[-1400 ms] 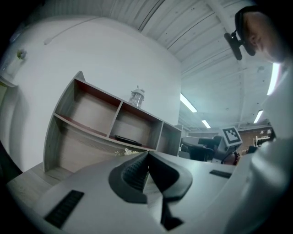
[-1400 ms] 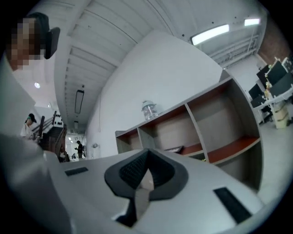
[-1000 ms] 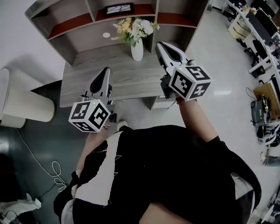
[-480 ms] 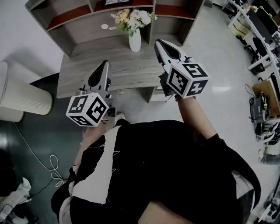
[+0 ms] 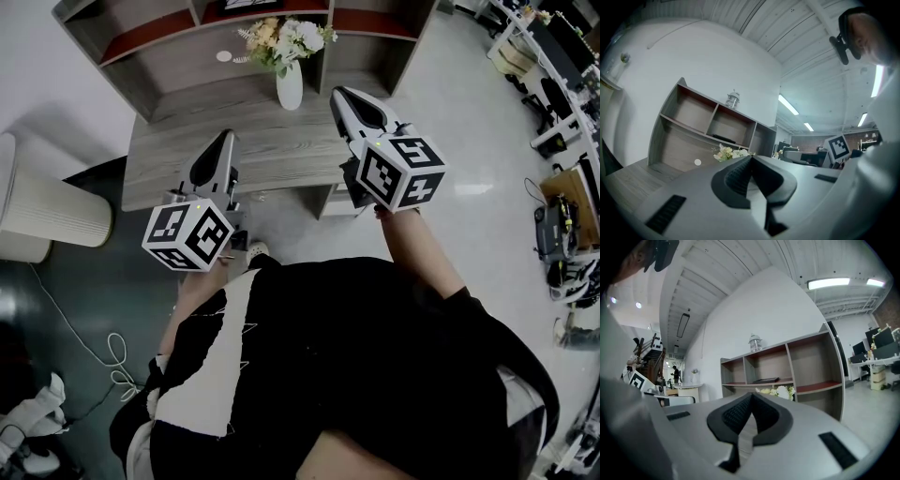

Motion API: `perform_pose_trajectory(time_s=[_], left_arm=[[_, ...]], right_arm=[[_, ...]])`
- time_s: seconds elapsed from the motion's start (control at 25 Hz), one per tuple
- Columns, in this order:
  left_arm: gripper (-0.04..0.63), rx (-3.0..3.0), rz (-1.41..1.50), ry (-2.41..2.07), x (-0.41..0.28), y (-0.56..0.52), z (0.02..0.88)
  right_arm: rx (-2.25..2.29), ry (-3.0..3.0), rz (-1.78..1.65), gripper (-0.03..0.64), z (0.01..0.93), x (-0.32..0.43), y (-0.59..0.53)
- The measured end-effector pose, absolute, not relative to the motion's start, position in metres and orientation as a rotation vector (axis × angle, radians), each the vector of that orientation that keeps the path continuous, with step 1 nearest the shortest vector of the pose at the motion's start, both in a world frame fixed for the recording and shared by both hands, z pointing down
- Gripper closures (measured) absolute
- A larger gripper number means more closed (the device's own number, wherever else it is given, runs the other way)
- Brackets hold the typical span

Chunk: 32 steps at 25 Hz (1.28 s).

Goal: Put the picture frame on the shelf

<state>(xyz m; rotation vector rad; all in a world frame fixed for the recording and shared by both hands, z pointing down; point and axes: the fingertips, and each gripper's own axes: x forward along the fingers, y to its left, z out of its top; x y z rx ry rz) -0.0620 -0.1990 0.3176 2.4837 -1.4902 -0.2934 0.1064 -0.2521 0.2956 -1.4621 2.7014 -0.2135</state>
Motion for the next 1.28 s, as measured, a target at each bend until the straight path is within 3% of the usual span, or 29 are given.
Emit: perform_pose_trajectory(time_s=[1.28], left_arm=[[0.584, 2.440, -0.249, -1.471, -0.070, -0.227, 0.335]], right_arm=[[-1.490, 2.744, -0.266, 0.615, 0.317, 0.097, -0.280]])
